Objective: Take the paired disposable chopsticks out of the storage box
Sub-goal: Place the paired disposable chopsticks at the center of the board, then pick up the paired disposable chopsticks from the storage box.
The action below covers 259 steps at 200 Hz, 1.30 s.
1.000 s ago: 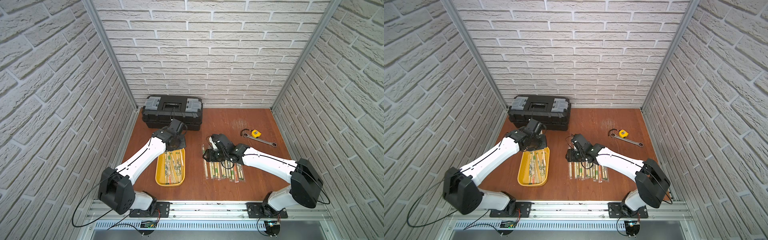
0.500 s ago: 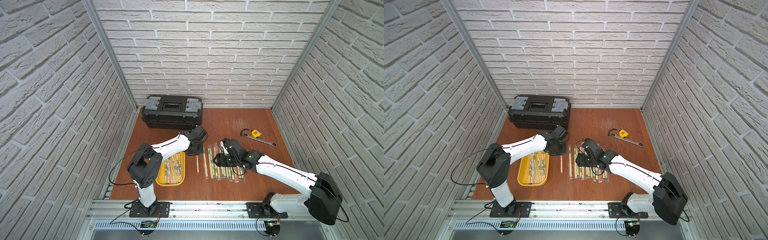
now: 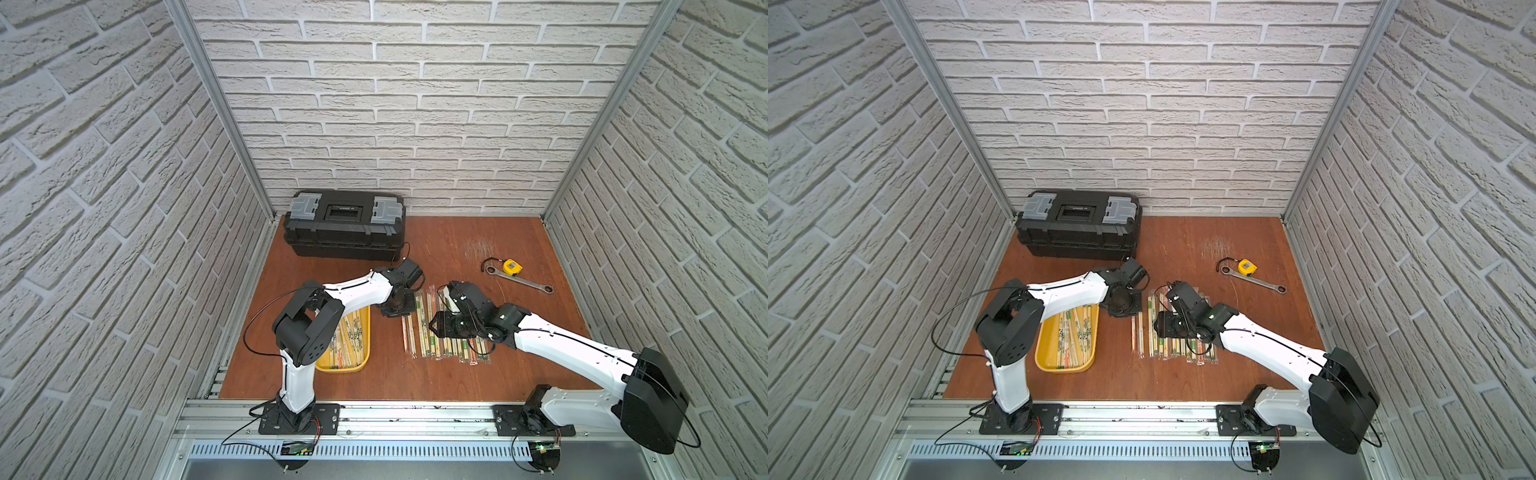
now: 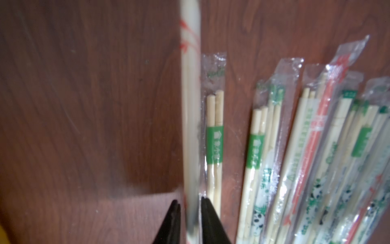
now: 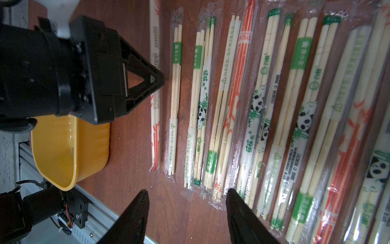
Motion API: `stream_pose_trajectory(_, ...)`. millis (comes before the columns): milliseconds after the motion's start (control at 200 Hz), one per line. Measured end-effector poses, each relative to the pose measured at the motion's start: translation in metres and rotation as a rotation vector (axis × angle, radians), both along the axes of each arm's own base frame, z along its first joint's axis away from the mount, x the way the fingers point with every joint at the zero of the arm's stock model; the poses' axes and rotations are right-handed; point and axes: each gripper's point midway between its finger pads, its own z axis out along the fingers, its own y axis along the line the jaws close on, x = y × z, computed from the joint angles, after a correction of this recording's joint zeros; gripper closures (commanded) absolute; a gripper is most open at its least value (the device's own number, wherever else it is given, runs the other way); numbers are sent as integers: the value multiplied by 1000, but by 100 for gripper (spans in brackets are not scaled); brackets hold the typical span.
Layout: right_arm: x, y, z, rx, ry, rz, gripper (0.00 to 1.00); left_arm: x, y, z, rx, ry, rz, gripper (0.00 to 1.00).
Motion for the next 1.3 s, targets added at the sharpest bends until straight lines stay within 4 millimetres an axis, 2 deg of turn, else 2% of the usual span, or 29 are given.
stream_pose_trajectory(95, 0, 1, 1, 6, 1, 0, 34, 4, -5, 5, -12, -12, -6, 56)
stream_pose_trajectory(260, -1, 2, 4, 20, -3, -4, 27, 14, -14, 22, -39, -57, -34, 50)
stream_pose_trajectory(380, 0, 3, 6, 32, -7, -7, 24, 16, -10, 42, -38, -99, -52, 48)
stream_pose_trajectory(515, 0, 5, 7, 41, -10, -5, 20, 18, 9, 80, -54, -180, -41, 48)
stream_pose_trajectory(570, 0, 7, 7, 42, -12, 0, 19, 18, 26, 92, -56, -209, -18, 48)
stream_pose_trajectory(635, -1, 8, 6, 40, -11, 6, 18, 16, 51, 99, -45, -224, 24, 48)
stream_pose_trajectory(710, -3, 13, 5, 33, -7, 21, 18, 8, 85, 95, -13, -219, 77, 48)
stream_pose_trajectory(800, -5, 21, 3, 22, -1, 43, 17, -7, 125, 81, 45, -181, 138, 48)
stream_pose_trajectory(920, -4, 35, 0, 8, 8, 73, 15, -30, 159, 60, 108, -119, 181, 48)
stream_pose_trajectory(1035, -3, 52, -1, 2, 14, 105, 15, -43, 173, 48, 136, -86, 195, 50)
stream_pose_trajectory(1295, -4, 80, -4, 2, 23, 161, 16, -54, 179, 28, 168, -41, 193, 58)
